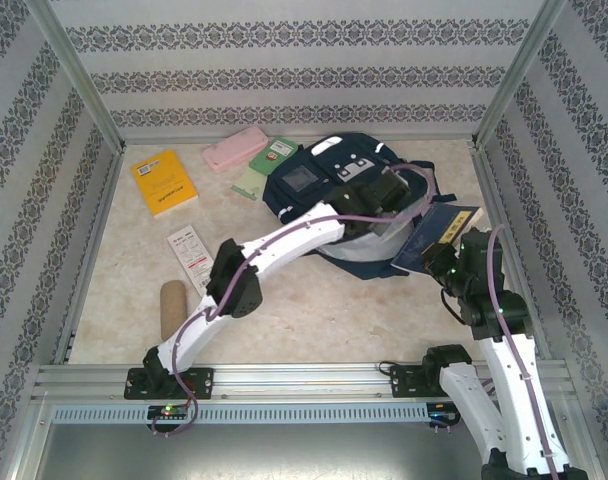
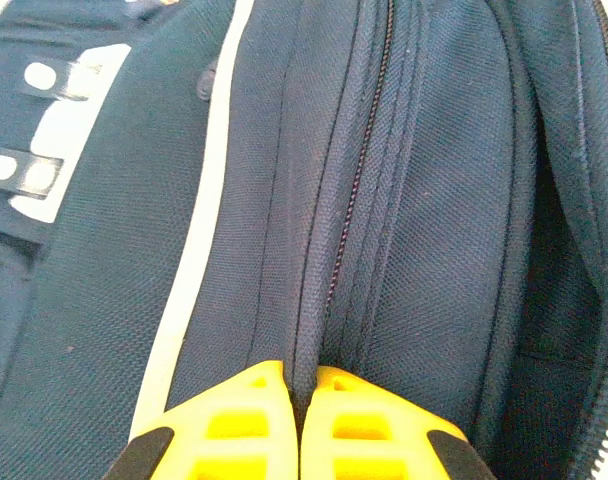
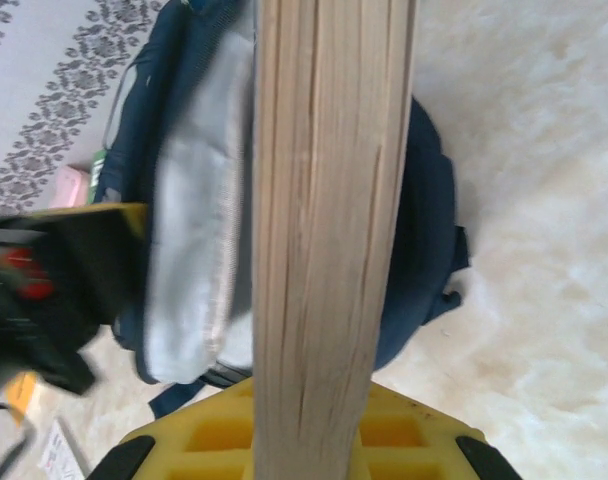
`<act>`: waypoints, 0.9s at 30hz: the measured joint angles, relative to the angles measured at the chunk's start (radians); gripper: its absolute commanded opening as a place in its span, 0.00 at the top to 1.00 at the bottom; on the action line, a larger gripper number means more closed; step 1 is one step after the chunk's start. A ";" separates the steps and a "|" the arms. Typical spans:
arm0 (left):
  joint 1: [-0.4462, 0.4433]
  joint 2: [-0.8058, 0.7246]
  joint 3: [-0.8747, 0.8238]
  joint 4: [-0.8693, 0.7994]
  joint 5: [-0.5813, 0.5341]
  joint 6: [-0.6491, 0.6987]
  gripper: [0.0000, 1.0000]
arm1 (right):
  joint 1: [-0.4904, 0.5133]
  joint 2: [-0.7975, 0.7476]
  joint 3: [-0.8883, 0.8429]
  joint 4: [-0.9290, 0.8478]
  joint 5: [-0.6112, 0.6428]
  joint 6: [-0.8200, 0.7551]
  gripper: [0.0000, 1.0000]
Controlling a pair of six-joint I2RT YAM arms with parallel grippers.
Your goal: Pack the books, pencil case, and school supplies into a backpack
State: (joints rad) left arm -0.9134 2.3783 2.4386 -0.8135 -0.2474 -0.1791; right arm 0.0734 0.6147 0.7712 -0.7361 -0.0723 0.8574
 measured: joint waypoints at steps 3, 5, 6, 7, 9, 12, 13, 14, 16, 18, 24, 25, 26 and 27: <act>0.034 -0.068 0.000 -0.013 0.032 -0.034 1.00 | 0.000 0.005 -0.053 0.097 -0.055 0.010 1.00; 0.050 -0.097 0.000 -0.019 0.048 -0.048 1.00 | 0.000 0.014 -0.084 0.161 -0.086 0.023 1.00; 0.055 -0.109 0.000 -0.025 0.056 -0.058 1.00 | 0.000 0.023 -0.098 0.197 -0.101 0.033 1.00; 0.058 -0.115 0.000 -0.031 0.065 -0.067 1.00 | 0.000 0.031 -0.114 0.238 -0.114 0.043 1.00; 0.061 -0.122 0.000 -0.046 0.091 -0.090 1.00 | 0.000 0.050 -0.159 0.344 -0.142 0.077 1.00; 0.068 -0.122 0.000 -0.058 0.137 -0.120 1.00 | 0.000 0.089 -0.250 0.544 -0.172 0.147 1.00; 0.071 -0.122 0.000 -0.059 0.155 -0.129 1.00 | 0.000 0.112 -0.282 0.615 -0.179 0.179 1.00; 0.077 -0.124 0.000 -0.059 0.171 -0.138 1.00 | 0.001 0.143 -0.309 0.680 -0.185 0.209 1.00; 0.088 -0.127 0.000 -0.059 0.200 -0.153 1.00 | 0.005 0.212 -0.336 0.772 -0.188 0.252 1.00; 0.103 -0.132 0.000 -0.059 0.229 -0.169 1.00 | 0.028 0.283 -0.343 0.856 -0.178 0.290 1.00; 0.124 -0.139 0.000 -0.059 0.287 -0.202 1.00 | 0.154 0.499 -0.303 1.087 -0.117 0.338 1.00; 0.124 -0.139 0.000 -0.059 0.294 -0.207 1.00 | 0.171 0.544 -0.283 1.114 -0.104 0.343 1.00; 0.124 -0.139 0.000 -0.059 0.297 -0.212 1.00 | 0.183 0.585 -0.265 1.140 -0.094 0.348 1.00; 0.127 -0.139 0.000 -0.059 0.302 -0.217 1.00 | 0.197 0.628 -0.245 1.169 -0.077 0.353 1.00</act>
State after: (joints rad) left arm -0.7868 2.2395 2.4390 -0.8722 0.0544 -0.3958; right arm 0.2703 1.2427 0.5262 0.4332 -0.1493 1.2106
